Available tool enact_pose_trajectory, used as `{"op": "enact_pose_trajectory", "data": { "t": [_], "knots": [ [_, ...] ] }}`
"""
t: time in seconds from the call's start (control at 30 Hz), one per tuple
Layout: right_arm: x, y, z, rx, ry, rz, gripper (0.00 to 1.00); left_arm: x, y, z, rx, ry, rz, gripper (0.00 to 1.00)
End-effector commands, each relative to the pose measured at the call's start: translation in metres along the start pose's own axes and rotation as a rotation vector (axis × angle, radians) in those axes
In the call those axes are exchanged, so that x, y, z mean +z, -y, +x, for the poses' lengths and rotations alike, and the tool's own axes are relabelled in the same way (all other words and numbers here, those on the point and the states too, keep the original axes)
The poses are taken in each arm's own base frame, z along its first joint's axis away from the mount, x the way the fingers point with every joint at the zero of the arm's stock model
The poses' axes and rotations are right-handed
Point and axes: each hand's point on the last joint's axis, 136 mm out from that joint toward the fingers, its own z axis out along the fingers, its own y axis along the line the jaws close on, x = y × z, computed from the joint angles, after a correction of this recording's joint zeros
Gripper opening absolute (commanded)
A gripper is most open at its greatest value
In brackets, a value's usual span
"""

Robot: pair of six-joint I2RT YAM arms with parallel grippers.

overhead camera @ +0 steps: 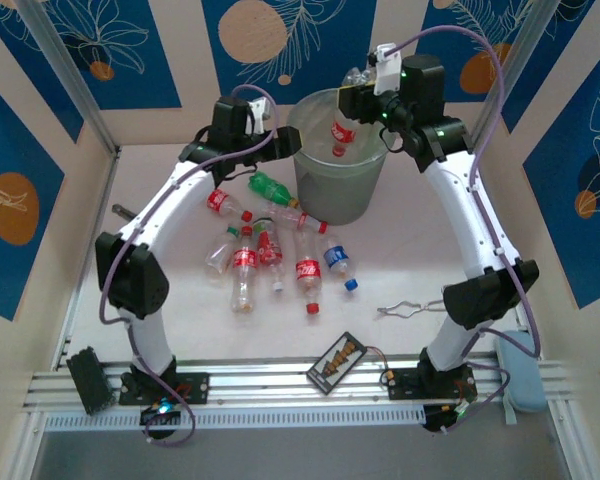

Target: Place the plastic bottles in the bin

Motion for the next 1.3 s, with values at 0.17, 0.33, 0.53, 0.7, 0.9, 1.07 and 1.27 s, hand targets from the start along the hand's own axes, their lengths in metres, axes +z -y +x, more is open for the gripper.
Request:
{"op": "enact_pose_trajectory", "data": {
  "t": [0.17,0.33,0.53,0.7,0.9,1.07,1.27],
  "knots": [
    [0.019,0.013,0.051,-0.097,-0.168,0.056,0.56,0.032,-0.012,-0.011,-0.043,0.027,-0.018,0.75],
    [0.038,0.019,0.080,-0.131,-0.254,0.061,0.57,0.047,-0.021,-0.001,-0.063,-0.008,-0.026,0.74],
    [0.057,0.022,0.112,-0.124,-0.345,0.035,0.57,0.055,-0.024,0.006,-0.072,-0.029,-0.025,0.73],
    [0.072,0.026,0.141,-0.082,-0.435,0.028,0.58,0.058,-0.024,0.008,-0.079,-0.033,-0.018,0.72],
    [0.084,0.028,0.178,-0.032,-0.527,0.014,0.58,0.064,-0.024,0.015,-0.090,-0.054,-0.011,0.72],
    [0.092,0.031,0.197,0.006,-0.579,0.016,0.65,0.067,-0.021,0.021,-0.093,-0.072,-0.002,0.71],
    [0.084,0.027,0.173,0.025,-0.539,0.001,0.79,0.070,-0.020,0.027,-0.095,-0.085,0.000,0.72]
  ]
}}
